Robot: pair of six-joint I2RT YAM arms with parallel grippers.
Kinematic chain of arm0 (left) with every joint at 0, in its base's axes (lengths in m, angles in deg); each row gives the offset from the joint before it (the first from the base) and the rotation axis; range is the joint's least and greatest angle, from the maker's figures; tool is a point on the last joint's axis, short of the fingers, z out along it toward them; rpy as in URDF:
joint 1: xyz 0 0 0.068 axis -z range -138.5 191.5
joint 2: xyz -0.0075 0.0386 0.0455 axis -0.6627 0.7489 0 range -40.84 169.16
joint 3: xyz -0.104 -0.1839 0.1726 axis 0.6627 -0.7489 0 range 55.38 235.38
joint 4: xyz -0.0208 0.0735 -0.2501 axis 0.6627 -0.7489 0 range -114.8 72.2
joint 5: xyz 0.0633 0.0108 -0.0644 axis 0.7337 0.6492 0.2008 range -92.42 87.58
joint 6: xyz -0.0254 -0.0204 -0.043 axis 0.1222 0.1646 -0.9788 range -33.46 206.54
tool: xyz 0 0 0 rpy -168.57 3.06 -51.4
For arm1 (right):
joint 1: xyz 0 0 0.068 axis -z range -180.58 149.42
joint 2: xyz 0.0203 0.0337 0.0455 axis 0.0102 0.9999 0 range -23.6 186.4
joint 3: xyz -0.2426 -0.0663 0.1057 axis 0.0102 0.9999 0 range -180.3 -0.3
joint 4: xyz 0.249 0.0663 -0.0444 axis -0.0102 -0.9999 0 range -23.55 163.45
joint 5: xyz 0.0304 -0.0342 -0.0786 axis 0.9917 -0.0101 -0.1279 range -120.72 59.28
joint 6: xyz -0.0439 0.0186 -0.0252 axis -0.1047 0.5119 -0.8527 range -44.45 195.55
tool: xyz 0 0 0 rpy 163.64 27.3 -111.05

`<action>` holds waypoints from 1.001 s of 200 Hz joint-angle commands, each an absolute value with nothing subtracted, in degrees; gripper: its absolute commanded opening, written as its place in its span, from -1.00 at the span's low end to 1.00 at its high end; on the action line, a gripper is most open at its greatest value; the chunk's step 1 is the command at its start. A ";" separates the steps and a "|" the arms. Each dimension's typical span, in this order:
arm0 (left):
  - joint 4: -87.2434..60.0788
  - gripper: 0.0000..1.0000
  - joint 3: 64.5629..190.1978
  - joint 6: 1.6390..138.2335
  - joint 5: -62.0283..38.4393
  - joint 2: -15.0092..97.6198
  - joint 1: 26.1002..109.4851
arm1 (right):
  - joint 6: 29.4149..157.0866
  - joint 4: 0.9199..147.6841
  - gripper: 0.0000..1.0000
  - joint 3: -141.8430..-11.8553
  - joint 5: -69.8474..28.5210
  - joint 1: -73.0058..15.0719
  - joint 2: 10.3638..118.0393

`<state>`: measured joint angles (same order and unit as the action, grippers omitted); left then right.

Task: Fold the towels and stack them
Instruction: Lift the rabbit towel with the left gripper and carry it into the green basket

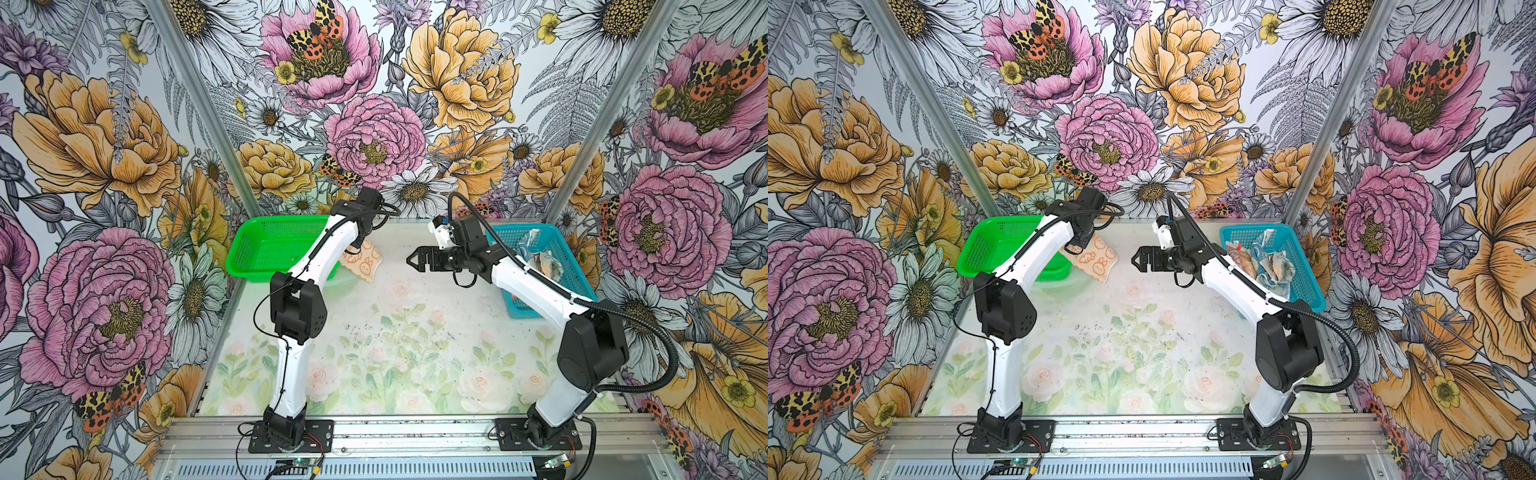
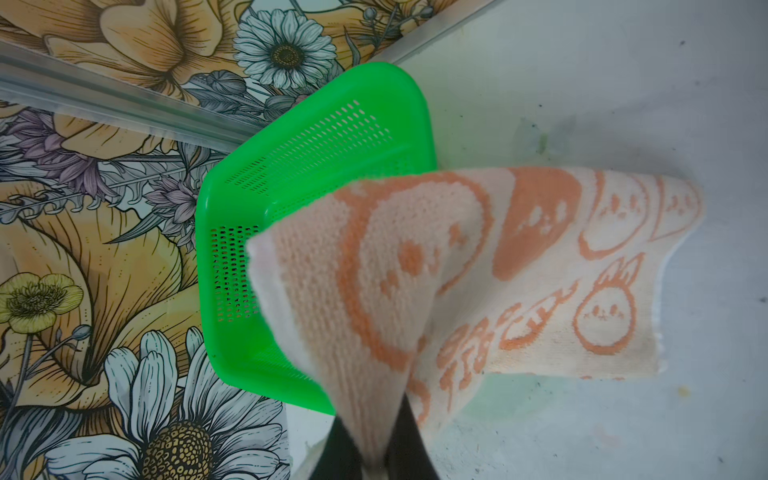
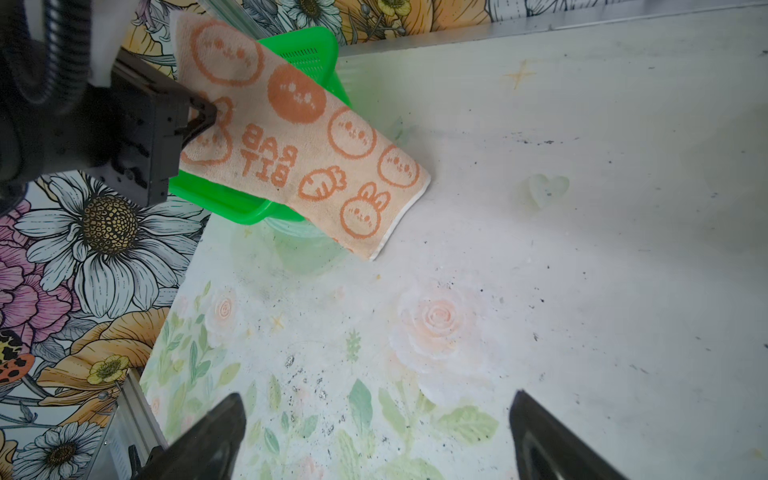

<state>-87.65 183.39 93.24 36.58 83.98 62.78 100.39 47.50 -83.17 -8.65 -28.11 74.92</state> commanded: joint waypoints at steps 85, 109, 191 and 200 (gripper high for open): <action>-87.16 -1.00 190.88 95.97 34.55 88.30 53.03 | 100.58 49.01 0.99 -95.48 -12.53 -32.91 84.73; -86.82 -1.00 191.65 97.81 33.52 89.47 51.02 | 101.03 48.88 0.98 -96.05 -13.62 -33.20 85.69; -85.26 -1.00 190.03 100.48 33.58 92.39 46.41 | 103.27 48.84 0.99 -98.59 -13.53 -33.28 88.71; -85.30 -1.00 190.15 100.68 33.52 92.61 46.03 | 103.46 48.82 0.99 -99.01 -13.88 -33.48 88.98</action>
<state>-87.34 190.14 99.03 34.22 91.80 47.39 102.18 48.06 -96.43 -12.74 -32.72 87.93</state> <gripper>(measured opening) 0.088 0.992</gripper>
